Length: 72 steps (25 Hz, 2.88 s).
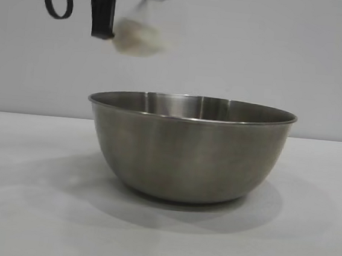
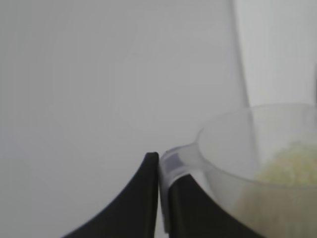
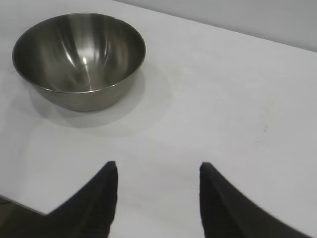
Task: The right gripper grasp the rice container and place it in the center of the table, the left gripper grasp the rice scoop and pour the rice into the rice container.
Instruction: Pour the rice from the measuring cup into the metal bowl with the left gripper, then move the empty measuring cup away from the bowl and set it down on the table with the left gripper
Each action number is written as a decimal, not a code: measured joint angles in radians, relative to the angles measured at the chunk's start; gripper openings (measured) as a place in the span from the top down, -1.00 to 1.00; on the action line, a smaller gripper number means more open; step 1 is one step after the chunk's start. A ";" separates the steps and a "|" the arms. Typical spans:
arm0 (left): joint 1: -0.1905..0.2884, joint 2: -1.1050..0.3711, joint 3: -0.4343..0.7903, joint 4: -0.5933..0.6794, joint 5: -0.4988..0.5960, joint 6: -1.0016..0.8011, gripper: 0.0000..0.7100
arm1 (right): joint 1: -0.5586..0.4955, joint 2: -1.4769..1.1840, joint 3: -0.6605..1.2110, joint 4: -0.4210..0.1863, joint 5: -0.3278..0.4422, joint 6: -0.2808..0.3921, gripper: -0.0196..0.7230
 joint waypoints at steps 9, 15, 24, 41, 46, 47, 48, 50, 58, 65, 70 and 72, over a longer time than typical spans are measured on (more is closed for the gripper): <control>-0.114 0.027 -0.002 0.021 0.129 0.539 1.00 | 0.000 0.000 0.000 0.000 0.000 0.000 -0.01; -0.115 0.027 -0.002 0.035 0.129 0.653 1.00 | 0.000 0.000 0.000 0.000 0.000 0.000 -0.01; -0.115 0.027 -0.002 0.042 0.129 0.665 1.00 | 0.000 0.000 0.000 0.000 0.000 0.000 -0.01; -0.082 -0.056 0.056 -0.997 -0.050 -0.645 1.00 | 0.000 0.000 0.000 0.000 0.000 0.000 -0.01; 0.097 -0.055 0.222 -0.823 -0.099 -1.058 1.00 | 0.000 0.000 0.000 0.000 0.000 0.000 -0.01; 0.137 -0.055 0.251 -0.775 -0.113 -1.102 1.00 | 0.000 0.000 0.000 0.000 0.000 0.000 -0.01; 0.170 -0.055 0.271 -0.731 -0.119 -1.127 1.00 | 0.000 0.000 0.000 0.000 0.000 0.000 -0.01; 0.212 -0.055 0.307 -0.684 -0.127 -1.147 1.00 | 0.000 0.000 0.000 0.000 0.000 0.000 -0.01; 0.236 0.045 0.333 -0.616 -0.180 -1.158 1.00 | 0.000 0.000 0.000 0.000 0.000 0.000 -0.01; 0.236 0.215 0.334 -0.613 -0.301 -1.161 1.00 | 0.000 0.000 0.000 0.000 0.000 0.000 -0.01; 0.236 0.239 0.346 -0.613 -0.341 -1.163 1.00 | 0.000 0.000 0.000 0.000 0.000 0.000 -0.01; 0.236 0.240 0.358 -0.613 -0.351 -1.163 1.00 | 0.000 0.000 0.000 0.000 0.000 0.000 -0.01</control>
